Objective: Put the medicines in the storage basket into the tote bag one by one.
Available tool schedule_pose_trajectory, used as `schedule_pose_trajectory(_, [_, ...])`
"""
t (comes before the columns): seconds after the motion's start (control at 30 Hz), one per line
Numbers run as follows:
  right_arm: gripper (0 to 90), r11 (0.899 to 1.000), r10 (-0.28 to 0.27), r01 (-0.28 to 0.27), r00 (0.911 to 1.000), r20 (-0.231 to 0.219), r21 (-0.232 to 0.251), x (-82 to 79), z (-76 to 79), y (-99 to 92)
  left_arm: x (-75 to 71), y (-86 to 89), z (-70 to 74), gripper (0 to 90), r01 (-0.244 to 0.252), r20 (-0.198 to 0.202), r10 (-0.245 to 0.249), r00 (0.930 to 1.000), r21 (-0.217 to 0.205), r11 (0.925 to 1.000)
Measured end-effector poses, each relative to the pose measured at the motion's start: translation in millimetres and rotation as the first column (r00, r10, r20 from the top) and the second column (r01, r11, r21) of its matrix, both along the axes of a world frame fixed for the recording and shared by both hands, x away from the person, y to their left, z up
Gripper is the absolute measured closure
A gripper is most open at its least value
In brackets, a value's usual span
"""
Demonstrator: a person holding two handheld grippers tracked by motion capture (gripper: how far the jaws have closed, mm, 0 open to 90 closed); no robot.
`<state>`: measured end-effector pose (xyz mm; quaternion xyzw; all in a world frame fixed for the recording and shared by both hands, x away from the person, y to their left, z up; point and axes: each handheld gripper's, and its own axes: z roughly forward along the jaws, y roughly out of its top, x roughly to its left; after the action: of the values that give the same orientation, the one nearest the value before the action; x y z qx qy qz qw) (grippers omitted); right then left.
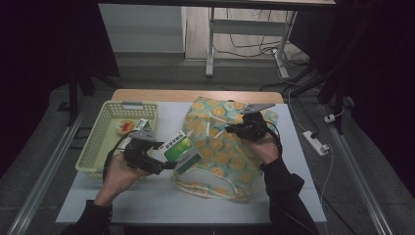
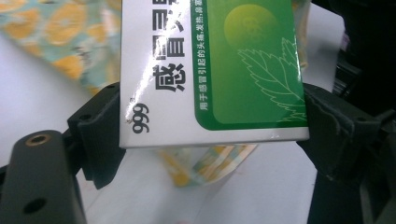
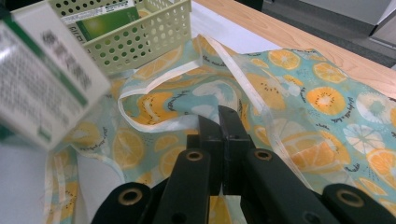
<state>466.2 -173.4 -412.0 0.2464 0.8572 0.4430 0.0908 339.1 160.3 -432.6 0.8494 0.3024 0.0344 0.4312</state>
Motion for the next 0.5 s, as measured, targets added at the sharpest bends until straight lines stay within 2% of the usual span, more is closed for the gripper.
schedule_pose_trajectory(0.13, [89.9, 1.000, 0.002, -0.002, 1.0000, 0.004, 0.002, -0.7, 1.0, 0.0, 3.2, -15.3, -6.0, 16.9, 0.028, -0.020, -0.028, 0.9994, 0.010, 0.9996])
schedule_pose_trajectory(0.5, [89.9, 1.000, 0.002, -0.002, 1.0000, 0.003, 0.008, -0.7, 0.4, 0.5, 11.0, -51.9, -17.9, 16.9, 0.077, -0.033, -0.075, 0.9966, 0.050, 0.9958])
